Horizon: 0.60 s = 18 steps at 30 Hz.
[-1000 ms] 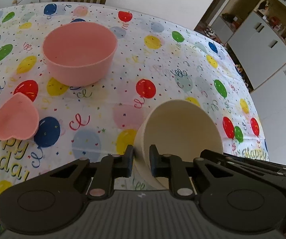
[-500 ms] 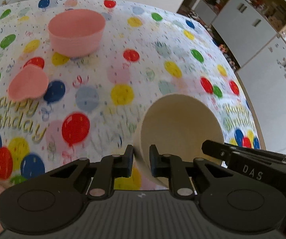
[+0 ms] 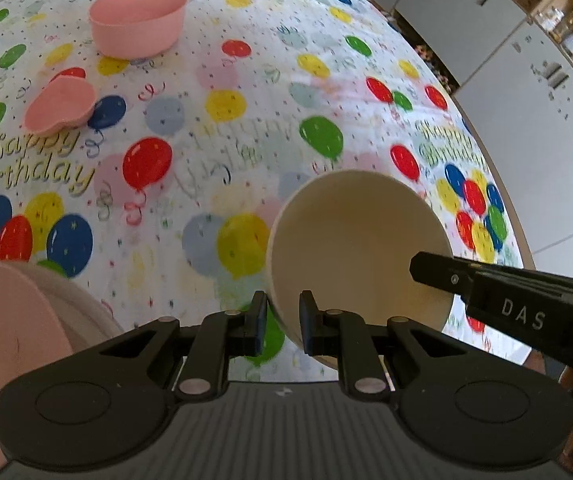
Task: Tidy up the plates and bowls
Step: 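Lift and carry the cream bowl toward the plate stack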
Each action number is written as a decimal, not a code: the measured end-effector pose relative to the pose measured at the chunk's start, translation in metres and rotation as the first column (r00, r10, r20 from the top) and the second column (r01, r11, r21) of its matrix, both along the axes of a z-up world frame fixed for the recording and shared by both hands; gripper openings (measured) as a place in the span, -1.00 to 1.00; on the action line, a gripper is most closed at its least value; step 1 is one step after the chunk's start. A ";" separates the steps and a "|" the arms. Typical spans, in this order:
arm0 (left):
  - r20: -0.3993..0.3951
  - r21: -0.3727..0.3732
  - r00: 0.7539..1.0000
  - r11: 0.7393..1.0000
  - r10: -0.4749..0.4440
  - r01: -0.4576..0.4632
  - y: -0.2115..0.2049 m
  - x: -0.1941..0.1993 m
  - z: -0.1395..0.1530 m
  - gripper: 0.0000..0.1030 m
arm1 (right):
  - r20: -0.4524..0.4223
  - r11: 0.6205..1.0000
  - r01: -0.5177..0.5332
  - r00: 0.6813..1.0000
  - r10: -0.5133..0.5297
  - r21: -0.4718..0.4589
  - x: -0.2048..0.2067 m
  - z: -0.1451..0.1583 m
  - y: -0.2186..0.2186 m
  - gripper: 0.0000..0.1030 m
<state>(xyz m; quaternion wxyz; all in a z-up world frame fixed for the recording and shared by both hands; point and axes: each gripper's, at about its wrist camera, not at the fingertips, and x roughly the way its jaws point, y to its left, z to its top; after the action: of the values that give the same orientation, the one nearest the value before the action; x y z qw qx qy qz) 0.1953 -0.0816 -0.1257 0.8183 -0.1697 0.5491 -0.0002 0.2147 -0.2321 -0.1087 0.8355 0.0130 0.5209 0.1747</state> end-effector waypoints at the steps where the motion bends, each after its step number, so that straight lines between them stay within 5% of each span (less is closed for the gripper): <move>1: -0.005 -0.001 1.000 1.000 -0.007 0.007 -0.001 -0.003 -0.001 -0.68 | 0.001 1.000 0.004 1.000 -0.004 0.000 -0.003 0.000 -0.001 -0.81; 18: -0.068 0.016 0.991 0.994 -0.111 0.113 -0.024 -0.025 -0.019 -0.68 | -0.052 0.997 0.071 0.996 -0.070 0.004 -0.038 -0.021 -0.025 -0.81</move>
<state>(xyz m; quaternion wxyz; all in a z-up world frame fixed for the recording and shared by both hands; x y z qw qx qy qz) 0.1699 -0.1054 -0.1451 0.7999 -0.1305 0.5847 -0.0351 0.1770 -0.2572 -0.1296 0.8273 0.0384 0.5410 0.1463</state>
